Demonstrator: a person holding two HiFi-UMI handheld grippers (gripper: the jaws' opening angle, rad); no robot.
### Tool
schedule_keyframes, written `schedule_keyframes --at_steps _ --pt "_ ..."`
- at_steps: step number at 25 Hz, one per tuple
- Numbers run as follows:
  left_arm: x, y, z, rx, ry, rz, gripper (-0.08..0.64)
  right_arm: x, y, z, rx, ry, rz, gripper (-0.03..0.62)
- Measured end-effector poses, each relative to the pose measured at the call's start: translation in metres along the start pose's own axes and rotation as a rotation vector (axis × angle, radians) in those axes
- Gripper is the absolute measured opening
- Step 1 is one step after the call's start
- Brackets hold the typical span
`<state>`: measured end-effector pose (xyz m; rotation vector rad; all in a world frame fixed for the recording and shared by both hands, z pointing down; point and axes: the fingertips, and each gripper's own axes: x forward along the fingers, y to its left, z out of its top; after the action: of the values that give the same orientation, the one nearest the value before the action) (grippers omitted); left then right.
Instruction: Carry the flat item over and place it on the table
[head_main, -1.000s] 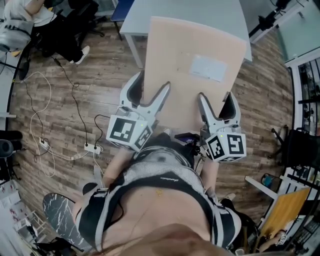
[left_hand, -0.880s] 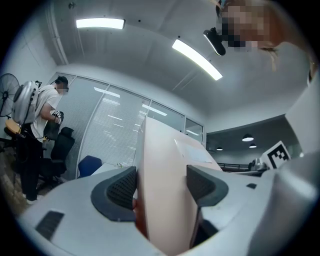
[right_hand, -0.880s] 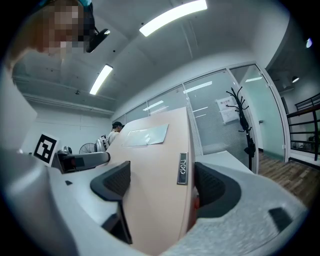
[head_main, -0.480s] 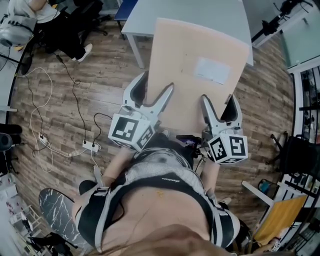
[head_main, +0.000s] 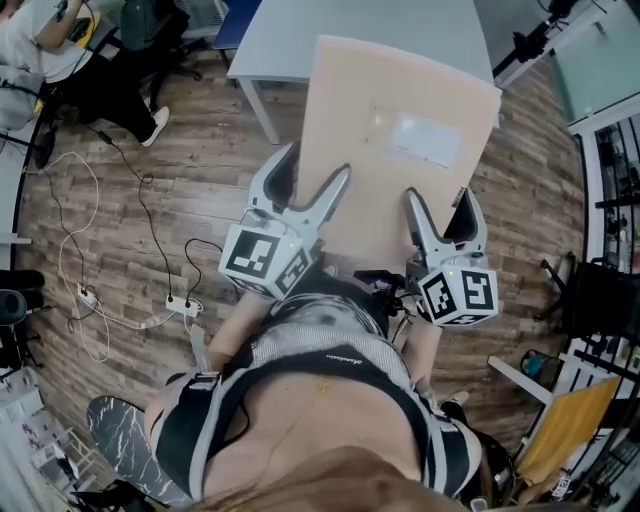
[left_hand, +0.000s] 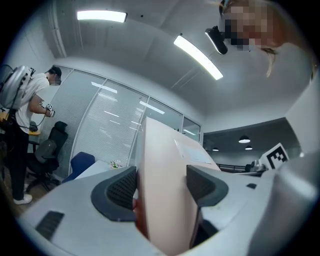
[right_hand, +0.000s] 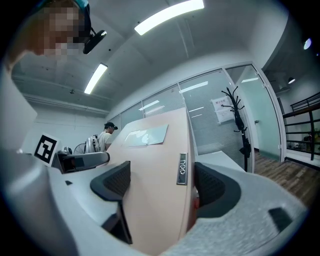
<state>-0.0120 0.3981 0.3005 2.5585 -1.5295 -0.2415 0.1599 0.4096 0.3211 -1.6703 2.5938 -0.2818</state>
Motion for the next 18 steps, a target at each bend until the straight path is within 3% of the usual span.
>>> schedule_keyframes --at_steps 18 --pt "0.105 0.062 0.004 -0.018 0.028 -0.078 0.307 0.100 -0.038 0.011 0.013 -0.004 -0.083 0.396"
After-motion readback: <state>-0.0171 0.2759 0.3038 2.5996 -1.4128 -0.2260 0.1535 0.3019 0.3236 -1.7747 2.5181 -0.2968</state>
